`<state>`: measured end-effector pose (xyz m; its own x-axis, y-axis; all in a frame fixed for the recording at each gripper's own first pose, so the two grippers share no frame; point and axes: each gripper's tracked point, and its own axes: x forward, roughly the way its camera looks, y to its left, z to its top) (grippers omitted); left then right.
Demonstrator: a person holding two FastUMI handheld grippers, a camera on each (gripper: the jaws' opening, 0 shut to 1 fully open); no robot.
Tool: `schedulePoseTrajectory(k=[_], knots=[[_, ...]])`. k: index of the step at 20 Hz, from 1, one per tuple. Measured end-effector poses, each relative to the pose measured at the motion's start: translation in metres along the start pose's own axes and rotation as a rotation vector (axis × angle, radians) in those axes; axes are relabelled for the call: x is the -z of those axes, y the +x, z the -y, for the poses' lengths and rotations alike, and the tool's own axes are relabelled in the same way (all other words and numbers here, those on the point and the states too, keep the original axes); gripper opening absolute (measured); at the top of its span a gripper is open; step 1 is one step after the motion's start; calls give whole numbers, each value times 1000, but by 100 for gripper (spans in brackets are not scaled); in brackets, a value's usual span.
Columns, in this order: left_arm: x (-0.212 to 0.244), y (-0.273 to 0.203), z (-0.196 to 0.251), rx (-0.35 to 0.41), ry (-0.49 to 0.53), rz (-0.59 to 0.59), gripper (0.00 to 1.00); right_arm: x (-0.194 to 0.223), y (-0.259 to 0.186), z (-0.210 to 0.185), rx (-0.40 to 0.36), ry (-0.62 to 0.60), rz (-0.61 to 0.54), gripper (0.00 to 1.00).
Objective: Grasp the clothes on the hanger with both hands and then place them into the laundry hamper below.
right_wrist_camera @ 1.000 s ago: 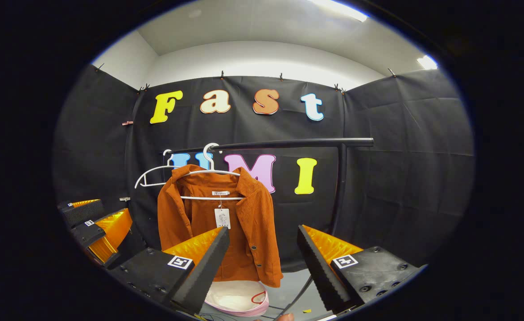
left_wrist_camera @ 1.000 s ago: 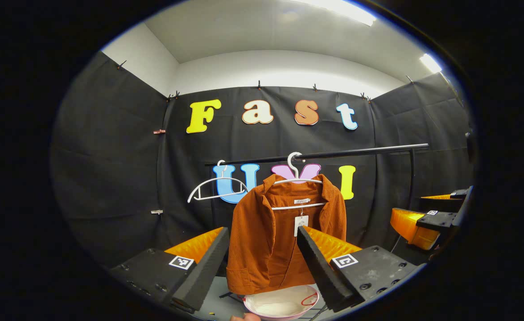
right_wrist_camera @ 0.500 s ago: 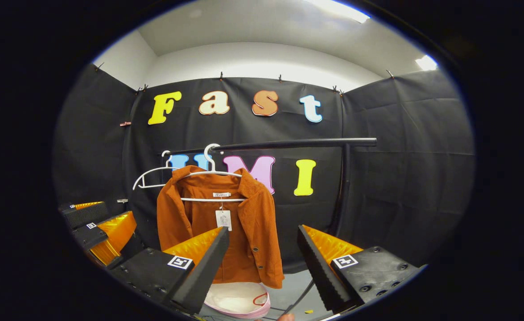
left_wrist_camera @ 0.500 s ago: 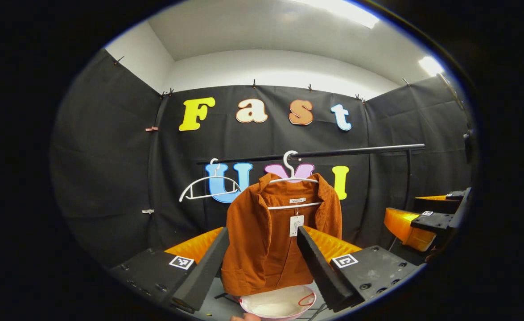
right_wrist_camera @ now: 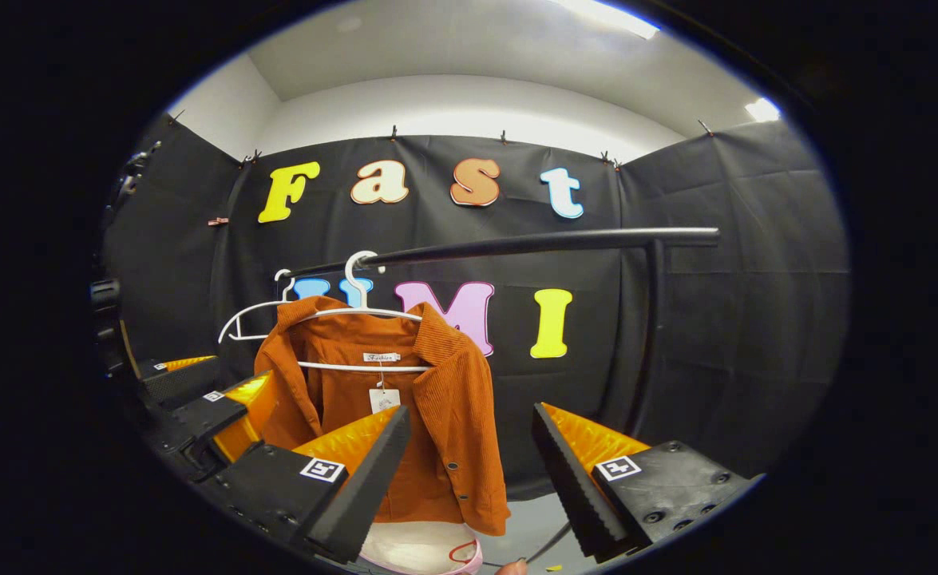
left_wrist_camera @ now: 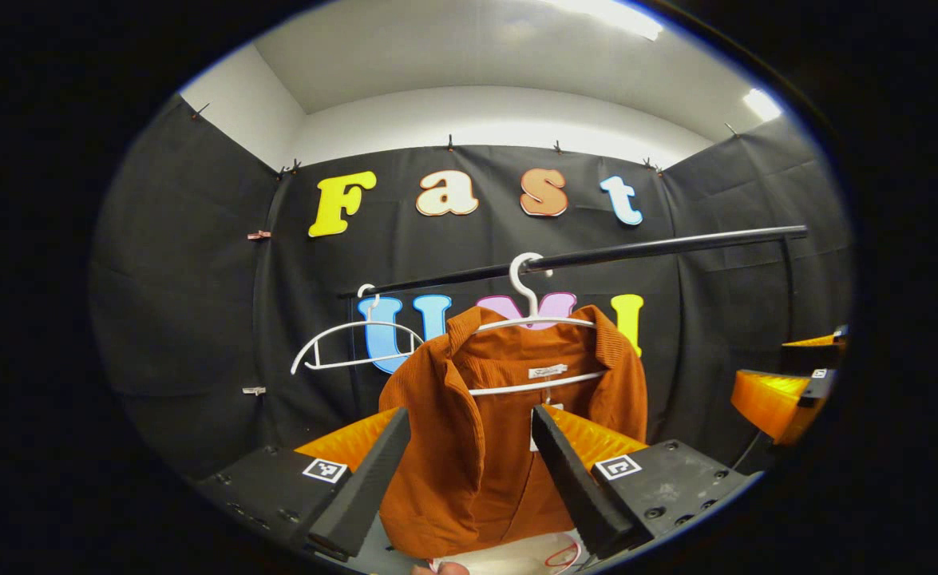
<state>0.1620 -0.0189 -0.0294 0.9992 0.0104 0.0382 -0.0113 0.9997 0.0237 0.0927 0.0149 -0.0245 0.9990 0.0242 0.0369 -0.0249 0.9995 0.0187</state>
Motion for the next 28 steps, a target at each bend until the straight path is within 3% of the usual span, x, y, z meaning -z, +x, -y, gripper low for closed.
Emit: schedulePoseTrajectory(k=[6, 7, 12, 17, 19, 24, 28], knots=[[34, 74, -11, -85, 7, -45, 94, 20, 59, -13, -88, 10, -16, 98], [38, 82, -12, -89, 6, -55, 86, 25, 68, -17, -102, 9, -21, 98], [43, 103, -20, -116, 5, -49, 69, 42, 113, -35, -136, 2, -32, 98], [49, 121, -29, -130, -38, -73, 8, 53, 158, -51, -129, 15, -24, 98], [47, 118, -17, -82, -48, -78, 7, 56, 174, -53, -112, 19, -12, 98], [52, 116, -21, -70, 16, -84, 7, 70, 213, -51, -69, 43, -13, 98], [54, 117, -26, -75, 18, -89, 6, 74, 233, -43, -70, 80, -33, 73]])
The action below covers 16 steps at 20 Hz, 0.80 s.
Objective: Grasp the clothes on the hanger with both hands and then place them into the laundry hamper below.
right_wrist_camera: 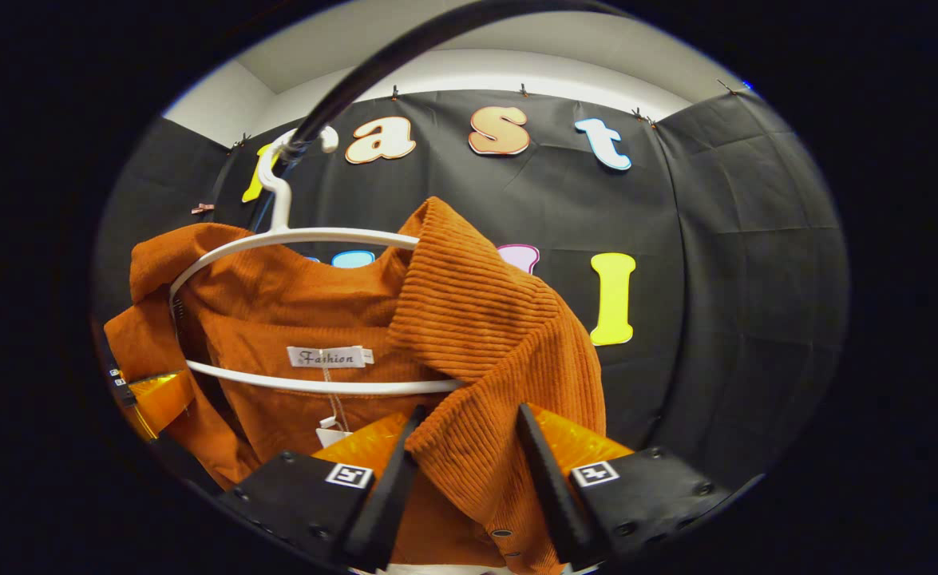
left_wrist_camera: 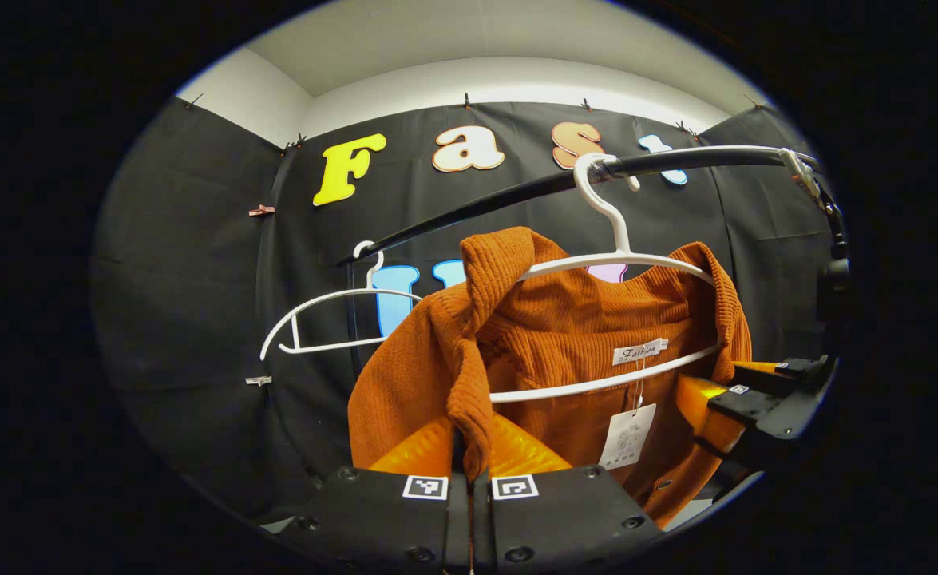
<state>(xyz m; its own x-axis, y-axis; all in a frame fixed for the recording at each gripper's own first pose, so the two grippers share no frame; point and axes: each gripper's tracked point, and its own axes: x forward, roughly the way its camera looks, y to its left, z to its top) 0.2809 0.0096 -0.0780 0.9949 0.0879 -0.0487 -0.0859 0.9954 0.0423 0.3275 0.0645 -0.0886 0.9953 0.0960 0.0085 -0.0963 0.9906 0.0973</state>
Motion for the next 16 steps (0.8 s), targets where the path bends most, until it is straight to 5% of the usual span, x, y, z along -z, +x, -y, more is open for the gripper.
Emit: schedulePoseTrajectory(k=[3, 4, 12, 16], knots=[[-2, 0, -4, 2, 5, 5, 7, 11, 8, 5, -34, 78, -65, 14], [-3, 0, -5, 1, 7, 7, 7, 13, 8, 0, -72, 119, -93, 8], [-5, 6, -12, 31, -1, -67, 5, 31, -5, -22, -327, 186, -406, 5], [-12, 3, -5, 175, -107, -203, 5, 18, -20, -18, -424, 139, -528, 5]])
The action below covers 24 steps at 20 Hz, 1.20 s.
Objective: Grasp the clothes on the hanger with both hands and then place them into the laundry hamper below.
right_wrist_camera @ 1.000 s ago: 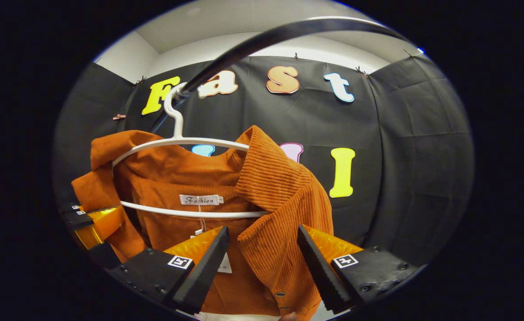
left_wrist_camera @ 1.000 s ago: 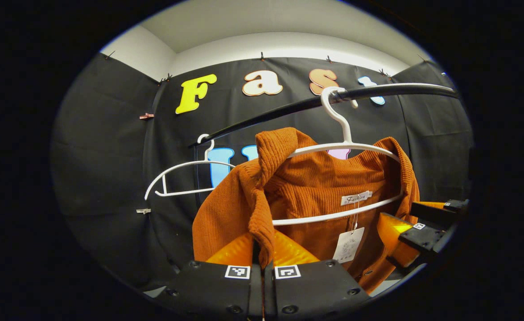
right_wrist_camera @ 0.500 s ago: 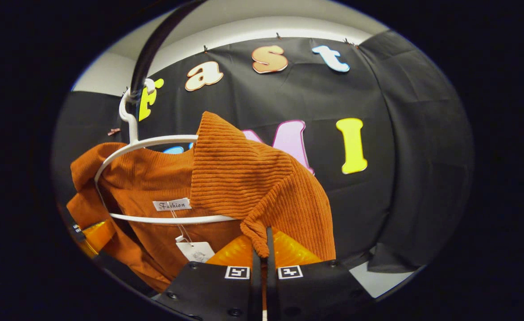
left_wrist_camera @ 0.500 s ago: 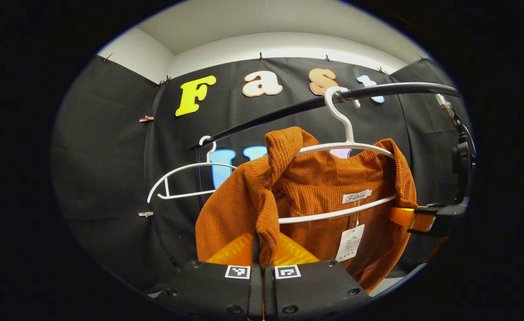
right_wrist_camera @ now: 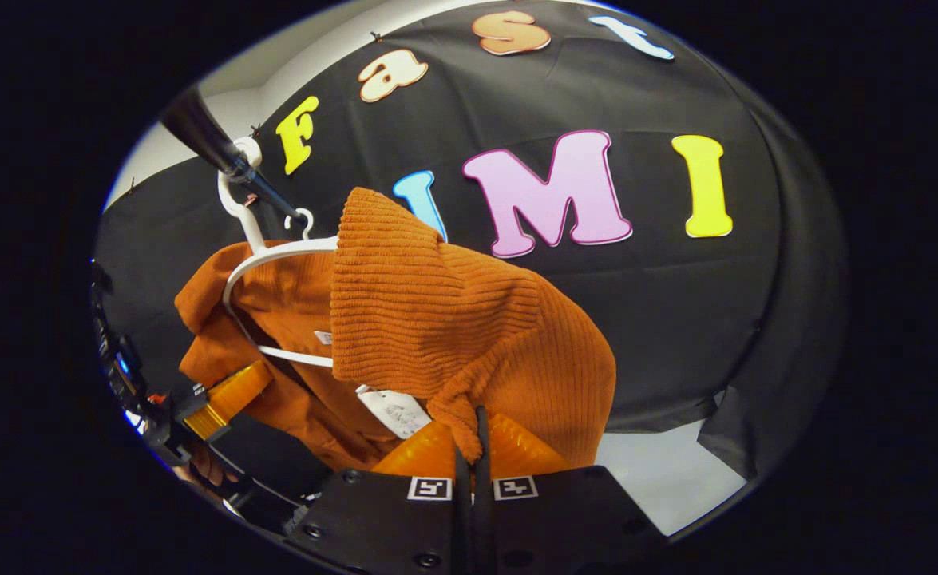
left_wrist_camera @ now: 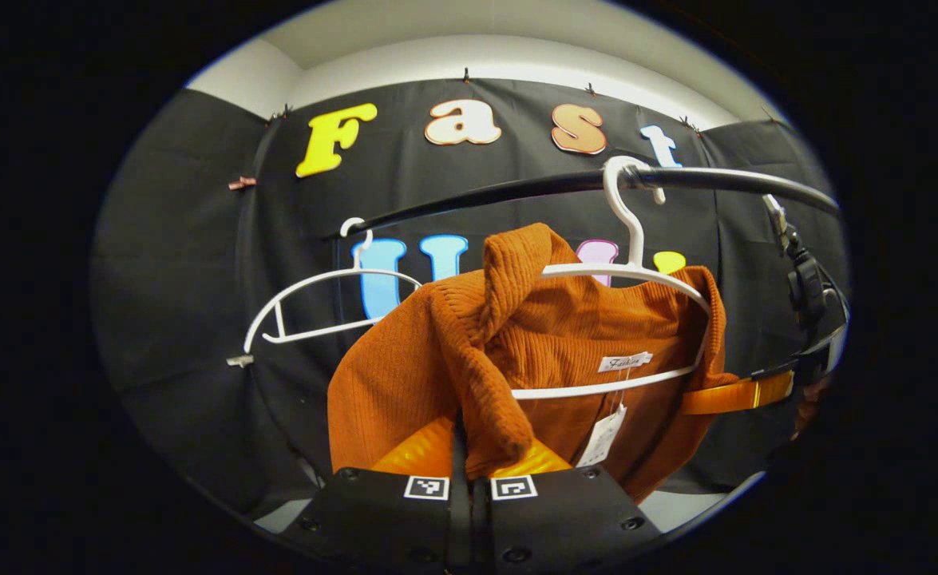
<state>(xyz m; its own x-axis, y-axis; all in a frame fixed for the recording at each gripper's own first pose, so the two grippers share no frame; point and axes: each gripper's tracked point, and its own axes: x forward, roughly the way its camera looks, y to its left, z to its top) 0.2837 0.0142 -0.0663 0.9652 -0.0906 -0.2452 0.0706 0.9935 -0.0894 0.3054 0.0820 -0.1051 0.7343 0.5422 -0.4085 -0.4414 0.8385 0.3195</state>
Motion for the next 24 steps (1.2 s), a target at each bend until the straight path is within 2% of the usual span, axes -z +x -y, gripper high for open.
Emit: schedulePoseTrajectory(k=[2, 4, 9, 12, 16, 19, 24], knots=[[-5, -4, -11, 26, -36, -45, 5, -14, -12, 14, 36, -52, 15, 4], [-15, -8, -28, -2, -26, -48, 5, -29, -20, 27, 88, -66, 60, 4], [-30, -17, -45, -38, 1, -19, 5, -68, -42, 71, 300, -60, 232, 4], [-37, -13, -52, -57, 12, -2, 5, -92, -52, 88, 385, -63, 335, 4], [-37, 1, -64, -71, -13, 3, 5, -96, -36, 112, 424, -31, 349, 4], [-20, 10, -76, -73, -55, -31, 5, -73, -22, 130, 451, 3, 309, 4], [33, 8, -93, -95, -59, -105, 5, -17, -4, 113, 401, 19, 245, 4]])
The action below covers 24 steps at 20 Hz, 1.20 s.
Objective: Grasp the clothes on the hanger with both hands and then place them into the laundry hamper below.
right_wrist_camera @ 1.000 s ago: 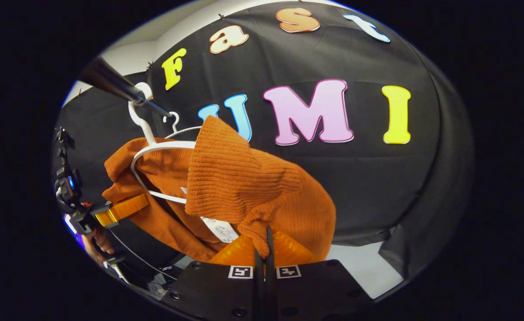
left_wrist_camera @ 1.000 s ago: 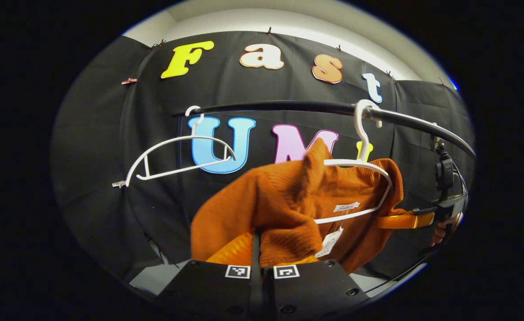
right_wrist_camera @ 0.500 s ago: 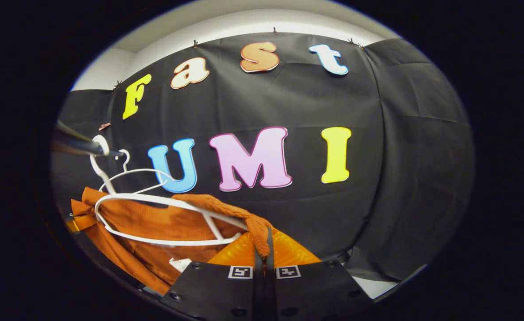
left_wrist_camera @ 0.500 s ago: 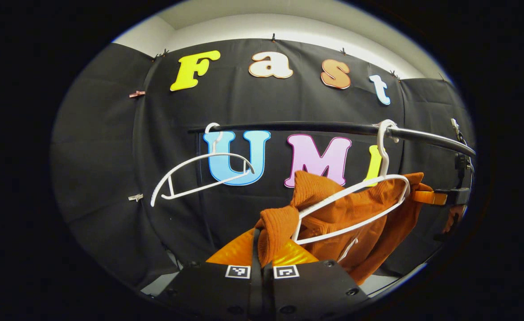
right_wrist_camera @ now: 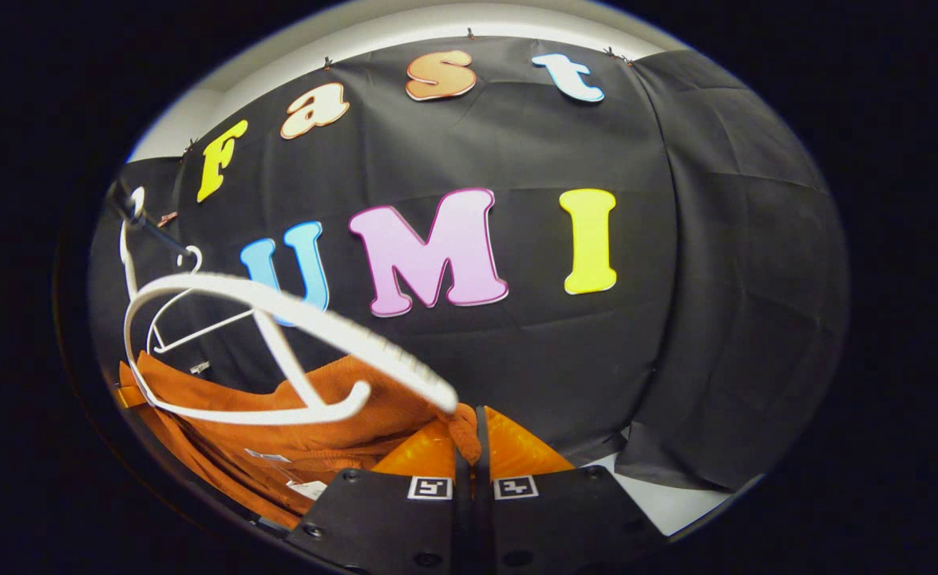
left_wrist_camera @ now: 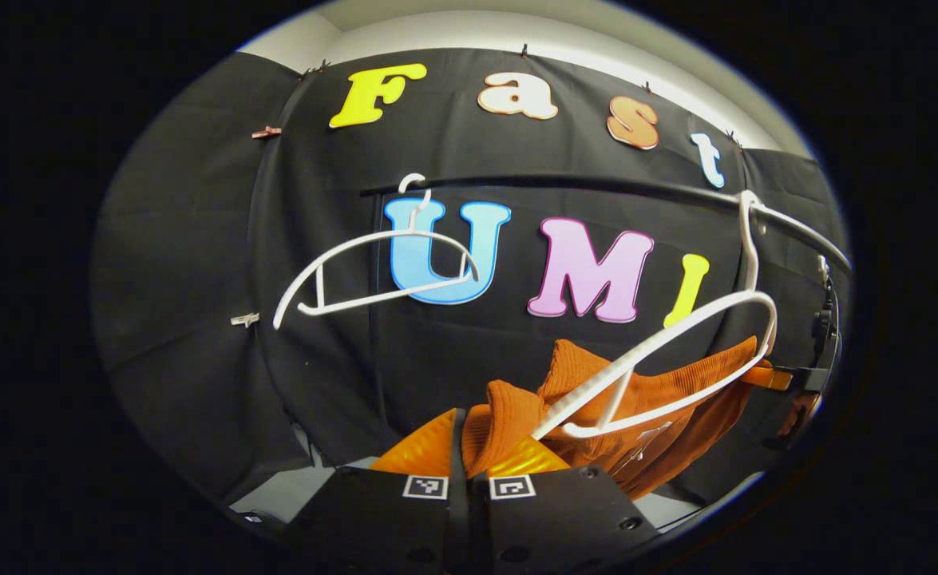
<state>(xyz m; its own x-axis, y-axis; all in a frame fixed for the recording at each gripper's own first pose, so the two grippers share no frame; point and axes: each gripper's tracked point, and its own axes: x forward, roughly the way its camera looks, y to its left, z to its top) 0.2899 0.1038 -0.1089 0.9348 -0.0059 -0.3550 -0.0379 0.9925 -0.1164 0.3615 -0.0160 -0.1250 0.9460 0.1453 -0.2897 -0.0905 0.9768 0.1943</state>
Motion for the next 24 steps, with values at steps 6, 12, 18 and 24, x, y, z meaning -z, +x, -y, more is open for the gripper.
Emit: schedulePoseTrajectory(k=[6, 12, 18, 24], knots=[[73, -15, -5, 27, 8, -95, 5, 52, -34, -51, -136, 58, -37, 4], [79, -39, 56, 157, 45, -71, 5, 48, -84, -134, -331, 81, 0, 4], [46, -55, 114, 283, 15, 26, 5, 32, -116, -195, -459, 21, 31, 4], [84, -31, 129, 287, -24, -23, 5, 75, -105, -197, -443, -49, -14, 4]])
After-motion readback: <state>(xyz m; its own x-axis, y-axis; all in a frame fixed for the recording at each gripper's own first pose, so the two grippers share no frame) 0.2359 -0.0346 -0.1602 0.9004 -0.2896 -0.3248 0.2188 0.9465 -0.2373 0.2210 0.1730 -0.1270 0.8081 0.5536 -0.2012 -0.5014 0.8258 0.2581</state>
